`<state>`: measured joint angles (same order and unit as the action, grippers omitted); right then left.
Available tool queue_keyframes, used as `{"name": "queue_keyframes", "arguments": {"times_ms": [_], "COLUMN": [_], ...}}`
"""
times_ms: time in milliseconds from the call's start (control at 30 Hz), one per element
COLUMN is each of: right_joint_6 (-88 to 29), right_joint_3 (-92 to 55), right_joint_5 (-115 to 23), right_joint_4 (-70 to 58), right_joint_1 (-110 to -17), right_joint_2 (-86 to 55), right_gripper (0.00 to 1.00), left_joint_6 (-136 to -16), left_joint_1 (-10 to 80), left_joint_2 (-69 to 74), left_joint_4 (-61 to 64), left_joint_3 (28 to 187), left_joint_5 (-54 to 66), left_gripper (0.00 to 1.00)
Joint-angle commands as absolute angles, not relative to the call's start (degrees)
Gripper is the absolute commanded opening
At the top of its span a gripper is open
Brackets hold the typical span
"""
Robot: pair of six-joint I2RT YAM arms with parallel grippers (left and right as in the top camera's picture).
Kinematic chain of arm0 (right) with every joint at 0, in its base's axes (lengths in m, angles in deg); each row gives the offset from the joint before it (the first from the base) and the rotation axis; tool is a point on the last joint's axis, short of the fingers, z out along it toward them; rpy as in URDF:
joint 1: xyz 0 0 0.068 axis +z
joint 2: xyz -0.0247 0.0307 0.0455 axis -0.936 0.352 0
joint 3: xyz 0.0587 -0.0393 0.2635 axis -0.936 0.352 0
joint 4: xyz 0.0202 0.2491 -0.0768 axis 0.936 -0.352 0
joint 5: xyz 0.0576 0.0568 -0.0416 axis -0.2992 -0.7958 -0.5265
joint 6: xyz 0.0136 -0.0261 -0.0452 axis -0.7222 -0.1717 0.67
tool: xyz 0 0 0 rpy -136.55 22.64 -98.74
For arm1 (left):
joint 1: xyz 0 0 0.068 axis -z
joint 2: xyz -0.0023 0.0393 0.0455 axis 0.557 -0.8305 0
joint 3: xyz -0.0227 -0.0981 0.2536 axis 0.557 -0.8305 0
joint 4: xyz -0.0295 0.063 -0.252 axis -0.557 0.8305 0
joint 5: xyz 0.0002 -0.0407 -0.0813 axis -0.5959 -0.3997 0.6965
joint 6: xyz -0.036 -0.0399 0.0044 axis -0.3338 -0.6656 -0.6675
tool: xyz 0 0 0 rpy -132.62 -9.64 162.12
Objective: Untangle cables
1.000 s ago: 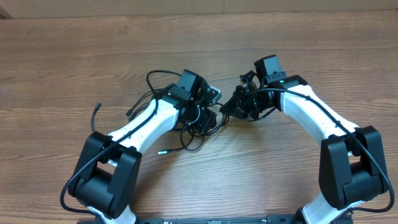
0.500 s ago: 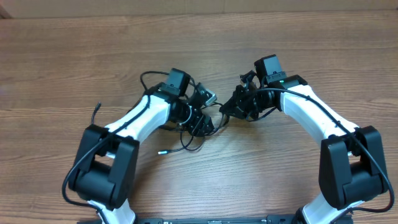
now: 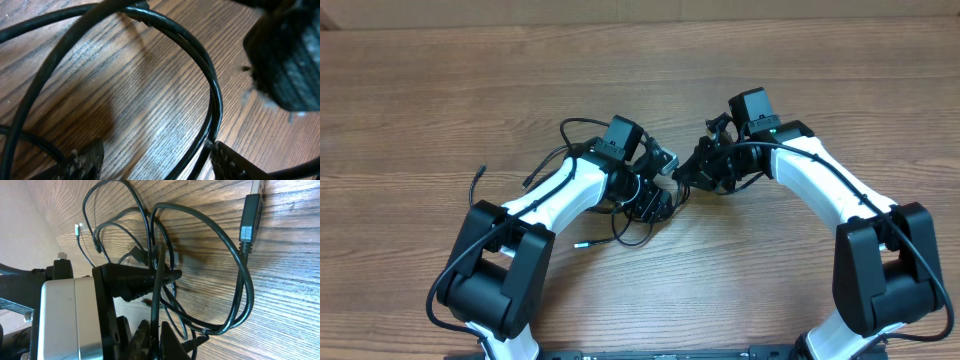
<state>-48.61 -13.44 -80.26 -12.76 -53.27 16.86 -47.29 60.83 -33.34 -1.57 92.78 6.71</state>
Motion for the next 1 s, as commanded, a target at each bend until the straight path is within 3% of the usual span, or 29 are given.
{"name": "queue_keyframes", "arguments": {"times_ms": [0, 100, 167, 267, 333, 633, 800, 900, 967], "right_joint_6": [-50.16, -52.56, -52.96, -52.91, -52.91, -53.00, -54.68, -54.71, -58.90], "right_joint_3": [-13.09, -13.09, -13.09, -13.09, -13.09, -13.07, -13.07, -13.07, -13.09], "right_joint_5": [-81.72, -84.23, -84.17, -84.13, -81.92, -71.43, -70.18, -67.65, -61.15], "right_joint_4": [-11.86, -10.16, -9.70, -9.72, -9.79, -10.31, -5.94, 3.61, 3.35], "right_joint_1": [-53.34, -53.34, -53.34, -53.34, -53.34, -53.19, -51.48, -46.94, -45.21], "right_joint_2": [16.84, 16.84, 16.84, 16.84, 16.84, 16.84, 16.84, 16.84, 16.84], "right_gripper": [0.08, 0.06, 0.04, 0.04, 0.04, 0.04, 0.04, 0.04, 0.04], "left_joint_6": [-47.77, -48.66, -48.69, -50.54, -50.78, -46.65, -45.58, -46.87, -47.88], "left_joint_1": [61.18, 61.86, 61.97, 61.64, 59.65, 50.58, 50.28, 50.36, 50.36], "left_joint_2": [-34.55, -34.66, -34.66, -34.63, -34.46, -32.47, -21.45, -9.30, -3.75], "left_joint_4": [-1.79, -2.13, -2.22, -2.35, -1.39, 3.11, 3.94, 4.12, 4.71], "left_joint_3": [92.54, 92.54, 92.54, 92.63, 93.09, 93.52, 93.65, 93.65, 93.65], "left_joint_5": [5.16, 1.68, 0.09, -2.23, -2.52, 8.96, 15.08, 17.75, 15.25], "left_gripper": [0.69, 0.66, 0.53, 0.18, 0.11, 0.06, 0.06, 0.08, 0.14]}}
